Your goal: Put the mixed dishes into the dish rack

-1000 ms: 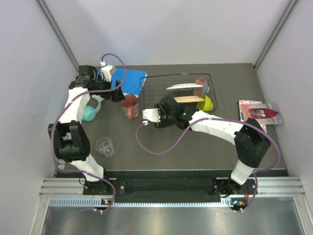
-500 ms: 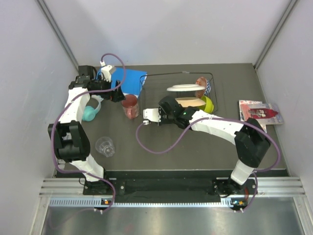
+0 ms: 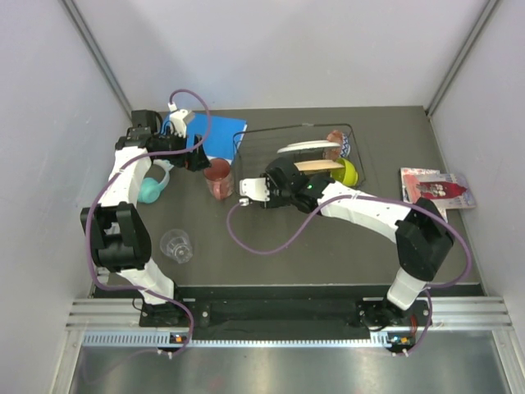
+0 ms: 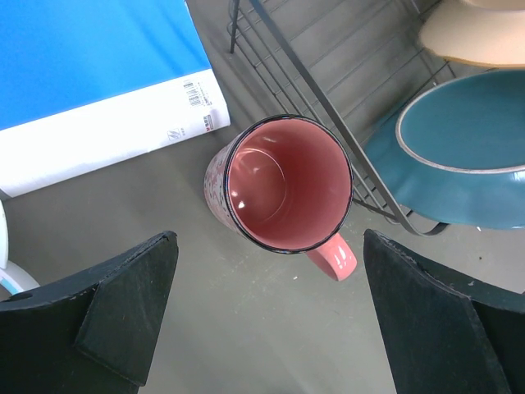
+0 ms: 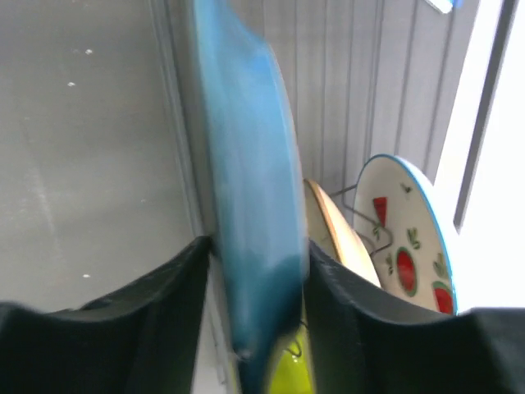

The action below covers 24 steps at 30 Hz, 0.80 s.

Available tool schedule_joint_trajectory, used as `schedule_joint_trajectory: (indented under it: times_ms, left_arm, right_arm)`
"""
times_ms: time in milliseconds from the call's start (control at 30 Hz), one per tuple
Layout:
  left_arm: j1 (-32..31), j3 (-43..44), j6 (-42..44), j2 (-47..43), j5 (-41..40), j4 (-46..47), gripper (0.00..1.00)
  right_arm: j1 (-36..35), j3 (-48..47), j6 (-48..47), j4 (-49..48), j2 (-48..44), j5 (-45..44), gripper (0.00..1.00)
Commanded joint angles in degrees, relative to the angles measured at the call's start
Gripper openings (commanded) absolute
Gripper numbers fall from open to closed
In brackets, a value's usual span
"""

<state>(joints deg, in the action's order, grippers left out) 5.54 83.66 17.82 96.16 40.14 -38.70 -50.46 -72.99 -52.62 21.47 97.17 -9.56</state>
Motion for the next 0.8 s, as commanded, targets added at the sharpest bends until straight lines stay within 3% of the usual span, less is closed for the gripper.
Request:
schedule_joint_trajectory:
  times_ms: [0,433,567,733,767]
  left_arm:
    - [0.3,-0.7,-0.5,-1.2,1.9,1.6,0.99]
    - [0.3,-1.9,-1.2,-1.0,2.5,2.0,0.99]
    - [0.3,-2.0,-1.0,-1.0,2.0,2.0,0.99]
    - [0.3,-2.0,-0.5,-1.1,1.5,1.8,0.99]
    - [0.3,-1.9,-0.6,-1.1,1.6,1.8,0.99]
  right_arm:
    - [0.0,-5.0,-0.2,1.5,-2.9,-1.7,0.53]
    - [-0.4,-7.3,-1.6,2.1,-2.4,-1.2,0.51]
    - [-0.4,-6.6,-1.4,0.9,-0.4,-1.2,0.29]
    - [-0.4,-5.8,-0.6,-0.4,1.0,-0.5,0.28]
    - [-0.4,-5.6,-0.6,-0.5,1.4,-0.5,0.19]
